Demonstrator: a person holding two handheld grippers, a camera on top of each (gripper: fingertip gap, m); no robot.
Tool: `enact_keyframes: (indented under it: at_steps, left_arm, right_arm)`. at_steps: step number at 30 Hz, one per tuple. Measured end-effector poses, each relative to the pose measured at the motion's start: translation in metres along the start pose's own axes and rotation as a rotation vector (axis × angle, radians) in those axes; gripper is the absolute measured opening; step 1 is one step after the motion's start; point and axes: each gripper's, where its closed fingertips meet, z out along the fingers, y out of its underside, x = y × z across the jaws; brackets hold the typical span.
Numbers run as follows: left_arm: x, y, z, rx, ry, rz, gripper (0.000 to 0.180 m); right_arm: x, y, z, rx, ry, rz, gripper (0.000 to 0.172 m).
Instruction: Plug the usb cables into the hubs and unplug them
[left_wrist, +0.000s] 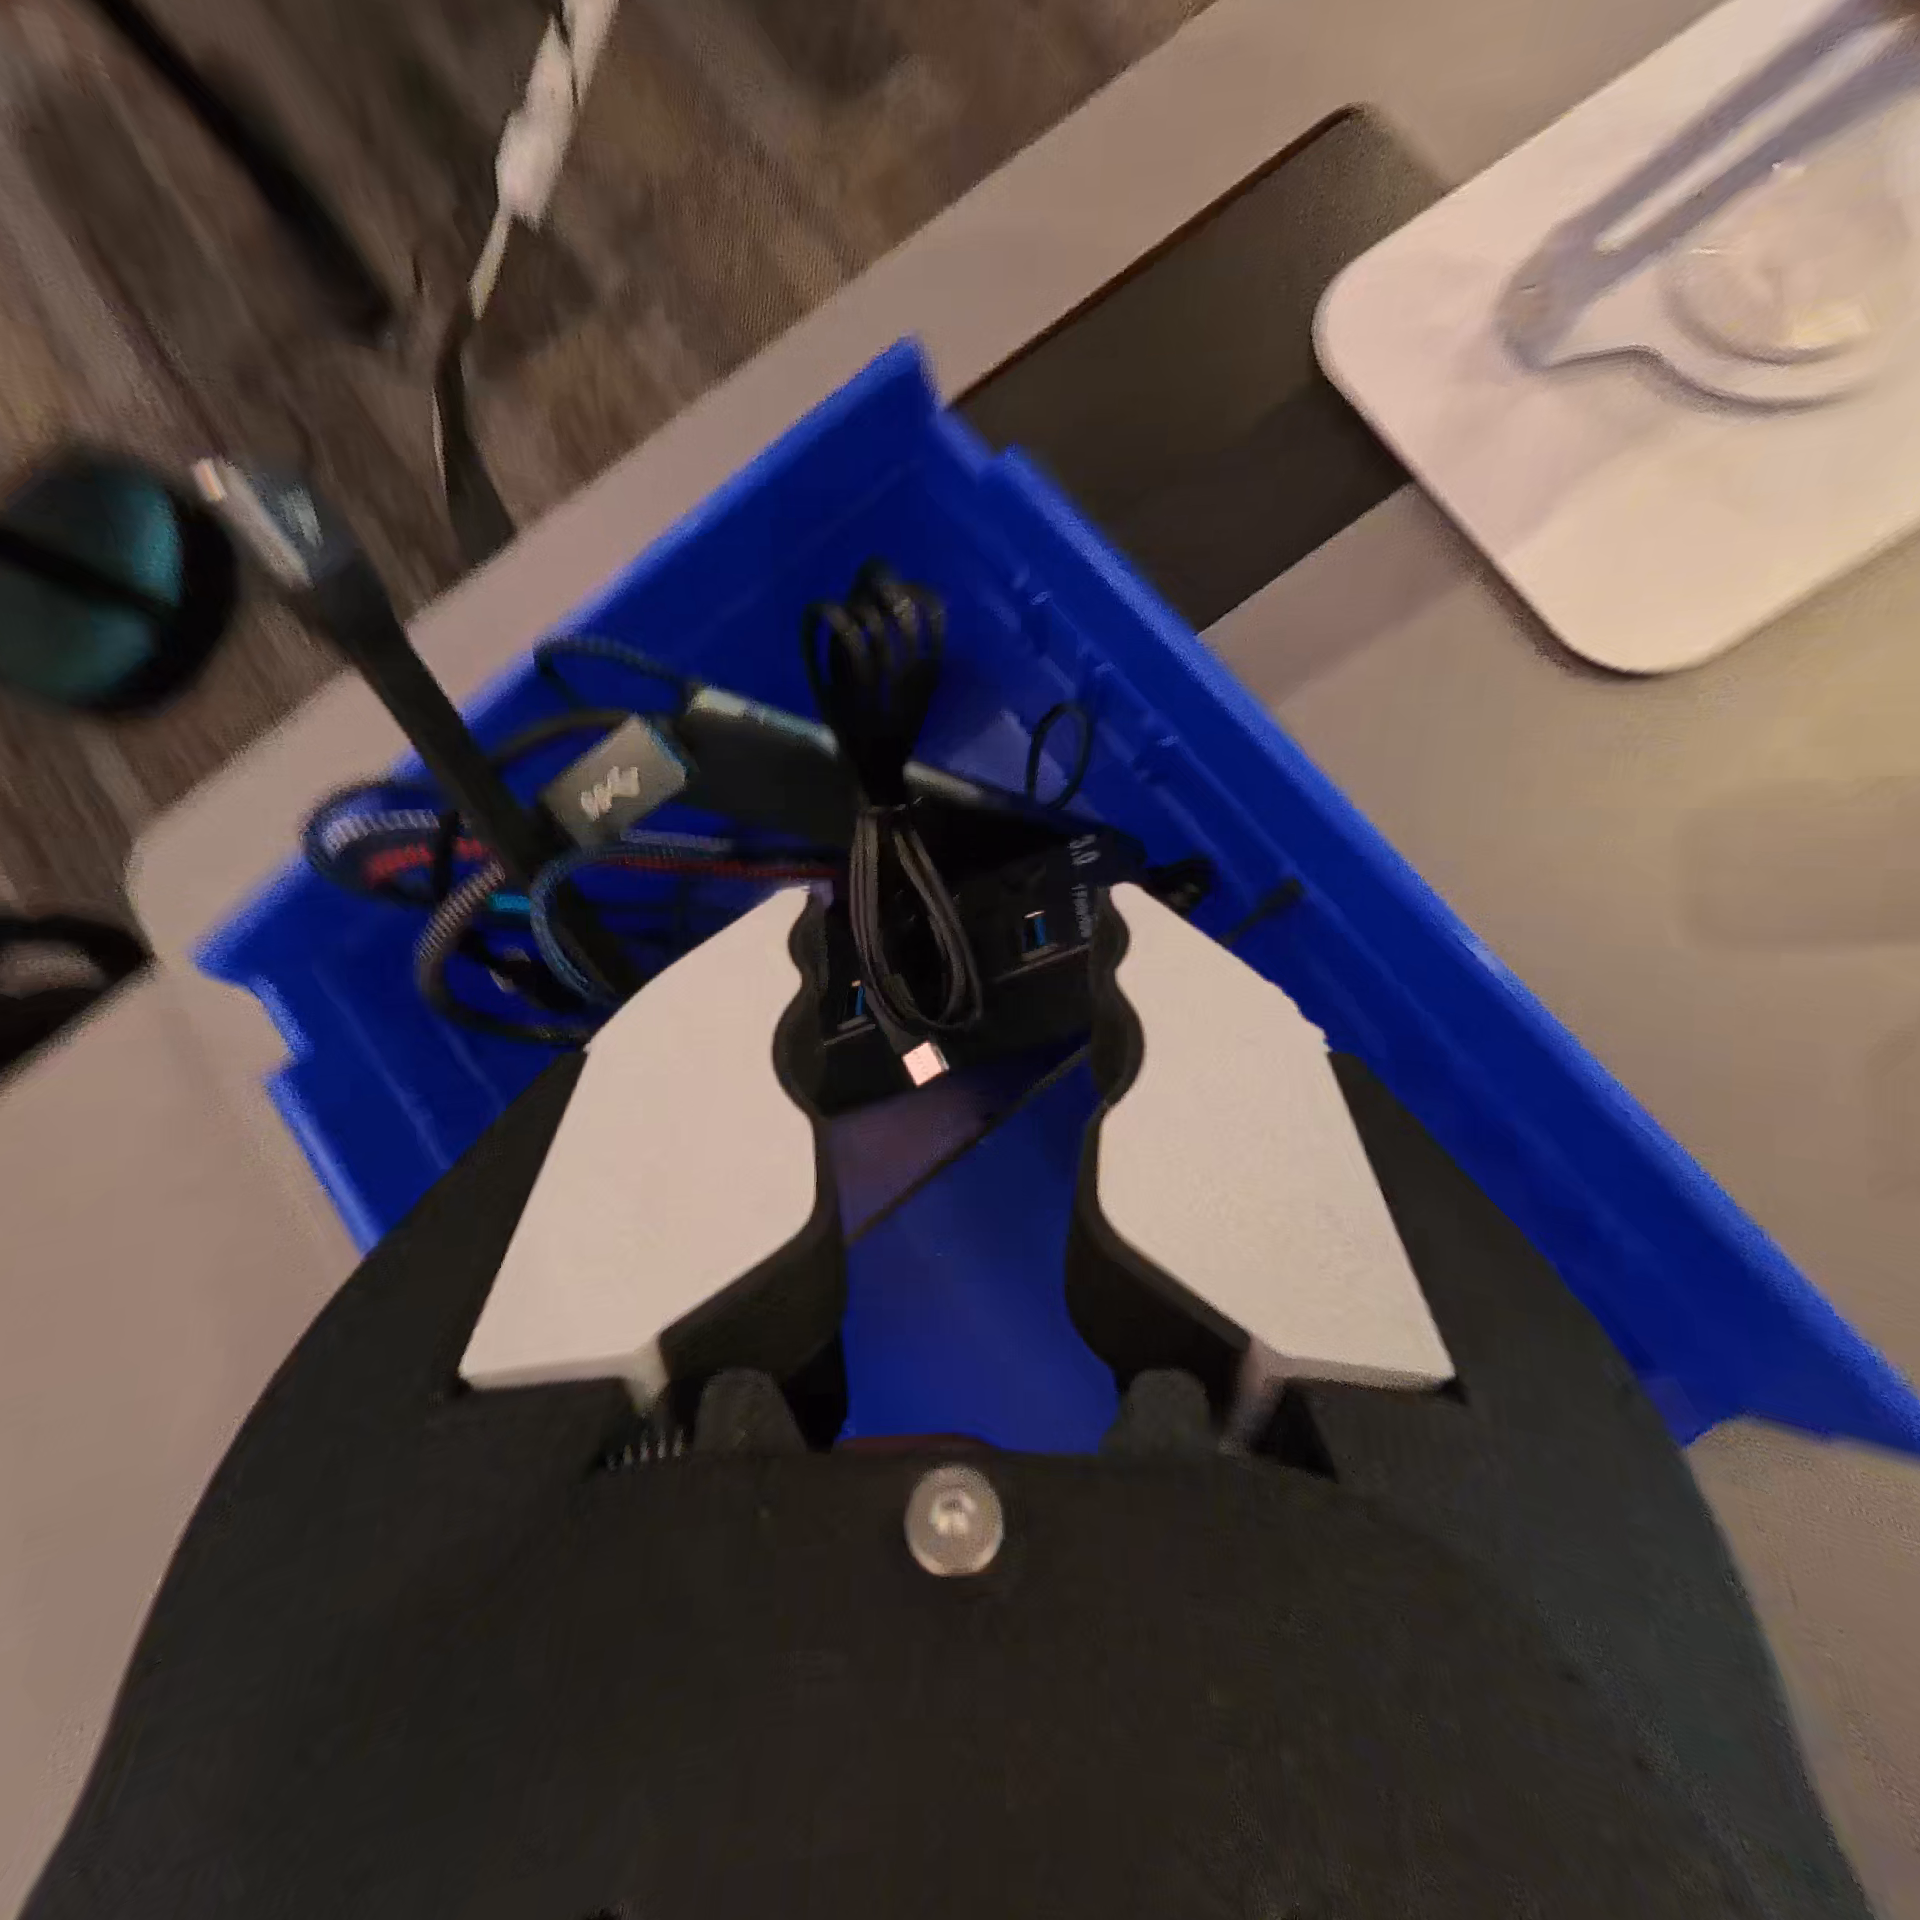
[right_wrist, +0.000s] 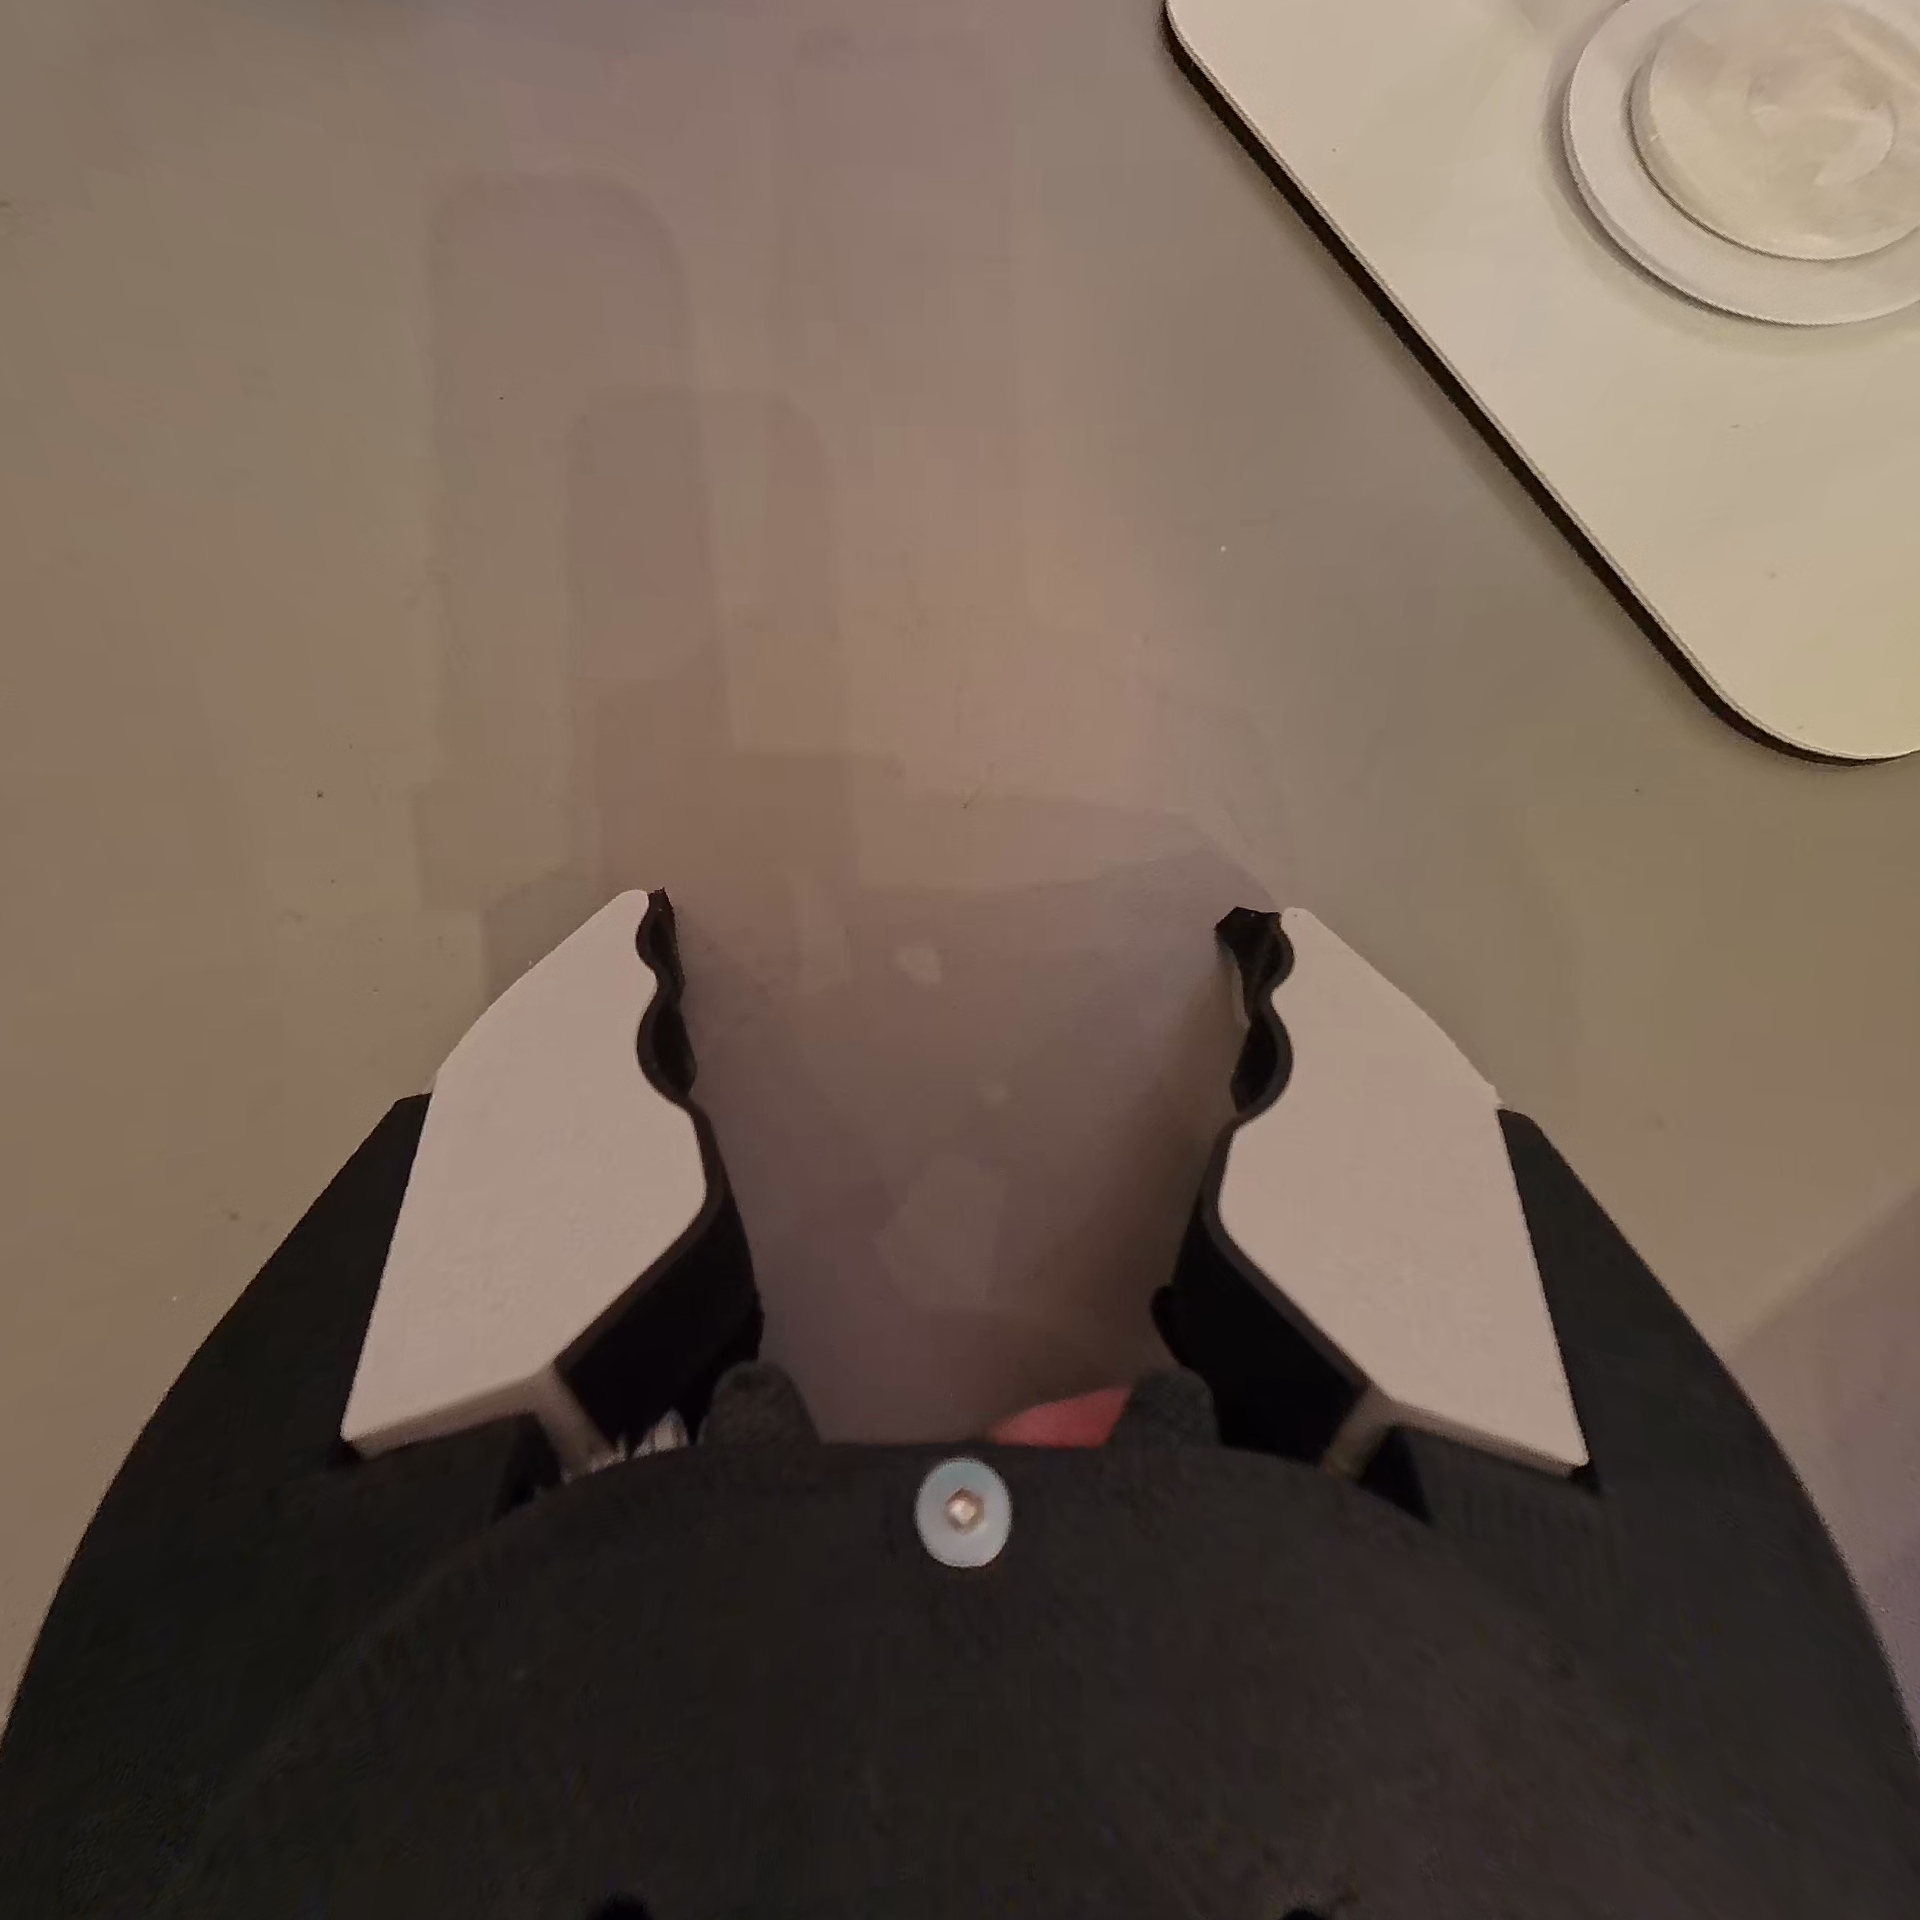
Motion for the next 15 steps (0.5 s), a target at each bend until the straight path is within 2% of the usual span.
enact_keyframes:
  at_steps: [1, 6, 9, 15]
  left_arm:
    - [0.002, -0.002, -0.008, 0.023, -0.021, 0.087, 0.048]
    - [-0.024, 0.027, -0.015, -0.158, -0.252, 0.501, 0.052]
    - [-0.034, 0.037, -0.006, -0.210, -0.286, 0.668, 0.050]
    - [-0.039, 0.046, 0.018, -0.307, -0.221, 0.875, 0.037]
  right_arm:
    - [0.000, 0.000, 0.000, 0.000, 0.000, 0.000, 0.102]
    - [0.000, 0.000, 0.000, 0.000, 0.000, 0.000, 0.102]
    - [0.000, 0.000, 0.000, 0.000, 0.000, 0.000, 0.102]
    - [0.000, 0.000, 0.000, 0.000, 0.000, 0.000, 0.102]
